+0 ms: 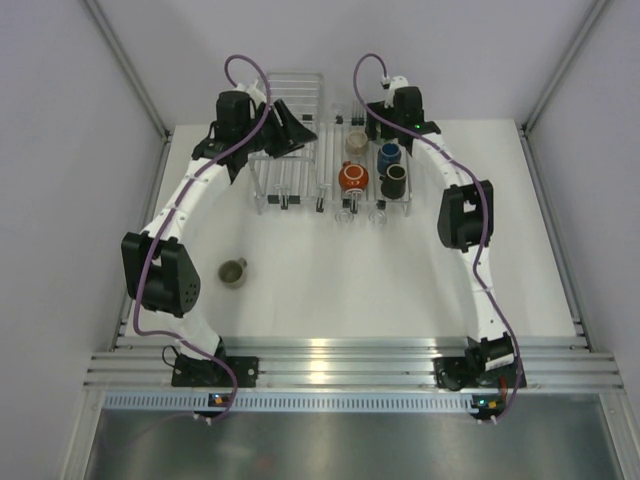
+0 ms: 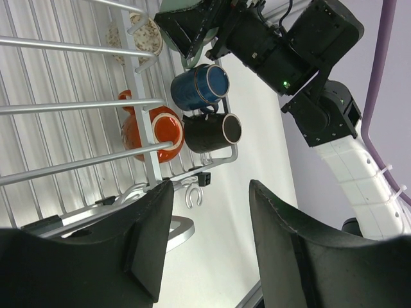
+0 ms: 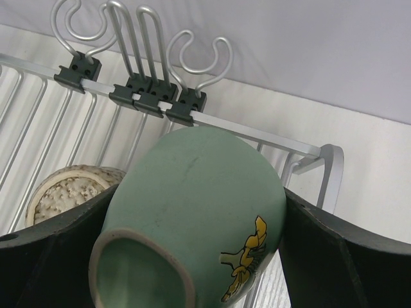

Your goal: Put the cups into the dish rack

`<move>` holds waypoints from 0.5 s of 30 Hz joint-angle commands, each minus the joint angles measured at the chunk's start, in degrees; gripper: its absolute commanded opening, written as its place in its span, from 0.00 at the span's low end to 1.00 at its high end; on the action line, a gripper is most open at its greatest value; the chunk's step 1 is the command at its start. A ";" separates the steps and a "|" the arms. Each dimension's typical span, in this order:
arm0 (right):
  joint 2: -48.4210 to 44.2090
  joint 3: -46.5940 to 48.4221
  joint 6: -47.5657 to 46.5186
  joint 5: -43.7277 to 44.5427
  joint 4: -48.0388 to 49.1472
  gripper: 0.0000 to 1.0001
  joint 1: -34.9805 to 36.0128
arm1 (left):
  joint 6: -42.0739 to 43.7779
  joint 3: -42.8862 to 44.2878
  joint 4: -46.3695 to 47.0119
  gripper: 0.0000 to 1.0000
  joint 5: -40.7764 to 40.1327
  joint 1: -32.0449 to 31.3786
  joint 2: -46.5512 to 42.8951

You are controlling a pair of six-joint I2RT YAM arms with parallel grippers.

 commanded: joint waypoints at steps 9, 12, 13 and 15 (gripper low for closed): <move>-2.24 -1.70 0.37 1.93 -8.72 0.34 -0.35 | 0.26 -1.34 1.60 0.56 1.43 0.35 -4.10; -2.33 -1.70 0.37 2.37 -8.80 0.52 -0.43 | 0.26 -1.61 1.60 0.56 1.43 0.35 -4.45; -2.33 -1.70 0.28 2.37 -8.80 0.56 -0.35 | 0.17 -1.78 1.51 0.56 1.35 0.35 -4.71; -2.50 -1.70 0.37 2.37 -8.89 0.65 -0.35 | 0.26 -1.87 1.60 0.56 1.26 0.35 -4.89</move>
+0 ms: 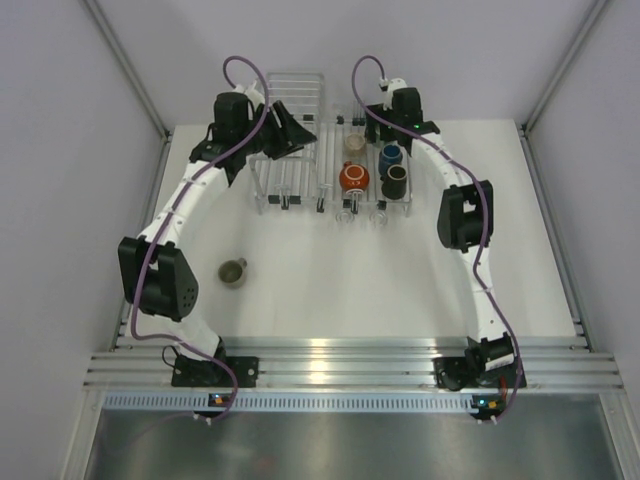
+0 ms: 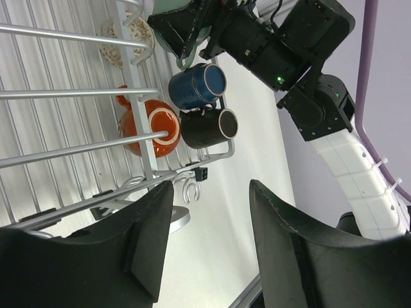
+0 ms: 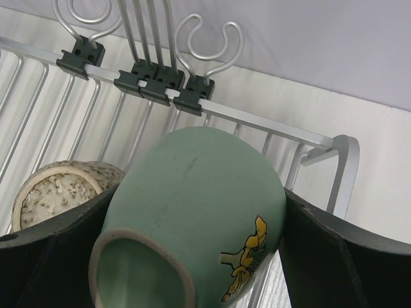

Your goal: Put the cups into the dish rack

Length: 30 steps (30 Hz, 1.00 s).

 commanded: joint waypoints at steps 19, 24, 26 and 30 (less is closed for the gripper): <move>-3.21 -3.26 1.07 4.02 -3.28 1.00 -0.67 | 0.87 -0.91 1.60 0.57 0.36 0.35 -4.68; -3.39 -3.27 0.98 4.02 -2.49 0.99 -0.67 | 0.87 -1.18 1.51 0.57 0.10 0.35 -4.86; -3.91 -3.61 1.25 4.28 -2.14 0.99 -0.76 | 0.87 -1.26 1.51 0.57 -0.08 0.35 -4.95; -5.76 -5.72 2.04 4.55 1.80 0.99 -0.76 | 1.14 -1.18 1.51 0.57 -0.61 0.35 -5.03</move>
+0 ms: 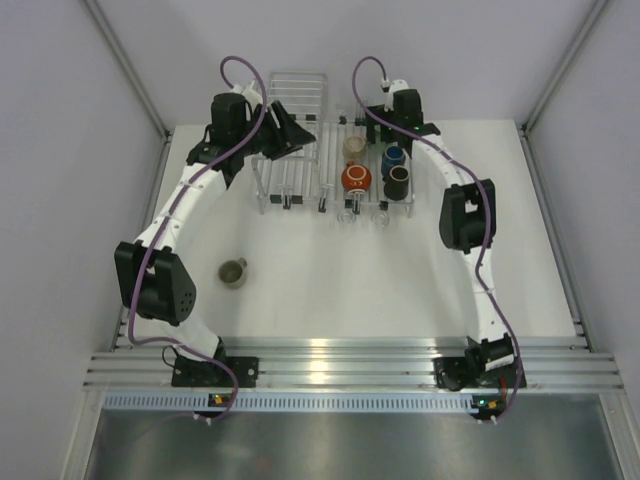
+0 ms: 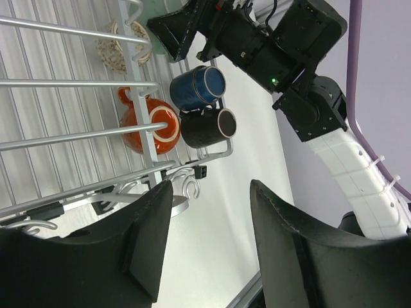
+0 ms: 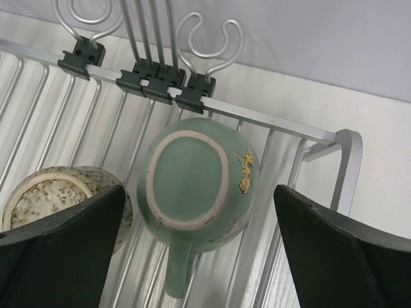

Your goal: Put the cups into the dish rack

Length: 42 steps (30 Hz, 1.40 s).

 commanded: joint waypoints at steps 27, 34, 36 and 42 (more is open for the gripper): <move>-23.74 -17.33 8.96 0.85 19.80 0.99 -3.64 | 17.05 -16.40 0.64 0.64 -14.56 -2.10 -26.18; -33.58 -31.56 8.53 0.58 21.91 1.00 -3.64 | 12.84 -28.18 -9.37 0.63 -32.72 -10.09 -32.17; -37.00 -33.51 7.21 2.23 21.47 0.99 -3.73 | 9.32 -31.43 -11.40 0.65 -37.41 -13.17 -32.88; -44.92 -40.54 7.21 2.16 21.38 0.99 -5.31 | -0.52 -36.70 -22.83 0.68 -52.19 -18.63 -30.07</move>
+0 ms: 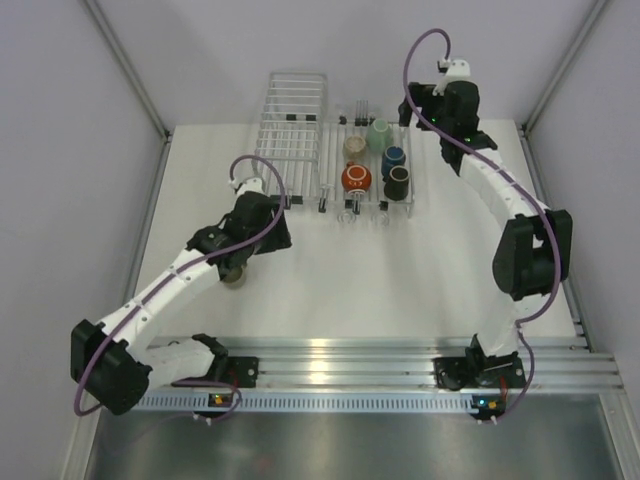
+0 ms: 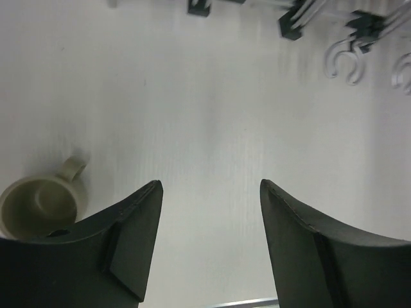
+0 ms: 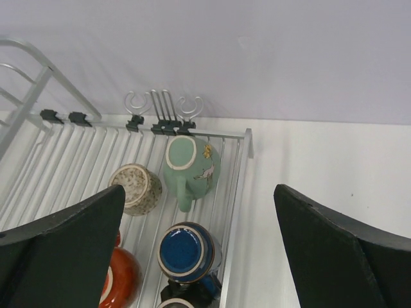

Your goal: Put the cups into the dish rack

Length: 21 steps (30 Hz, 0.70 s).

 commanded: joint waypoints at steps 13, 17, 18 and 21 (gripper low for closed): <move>-13.40 -9.51 -0.01 -0.16 3.75 0.99 -2.98 | -14.56 -11.36 -7.50 0.68 -13.20 -0.51 3.89; -13.66 -9.87 0.52 -1.82 4.19 0.99 -2.89 | -15.97 -13.12 -7.67 0.68 -14.17 -0.60 1.01; -13.58 -9.95 0.52 -1.92 4.19 0.99 -2.98 | -16.06 -13.30 -7.59 0.68 -14.60 -0.51 0.21; -13.31 -10.04 0.70 -2.45 4.19 0.99 -2.89 | -15.01 -13.04 -7.67 0.68 -16.36 -0.51 -1.99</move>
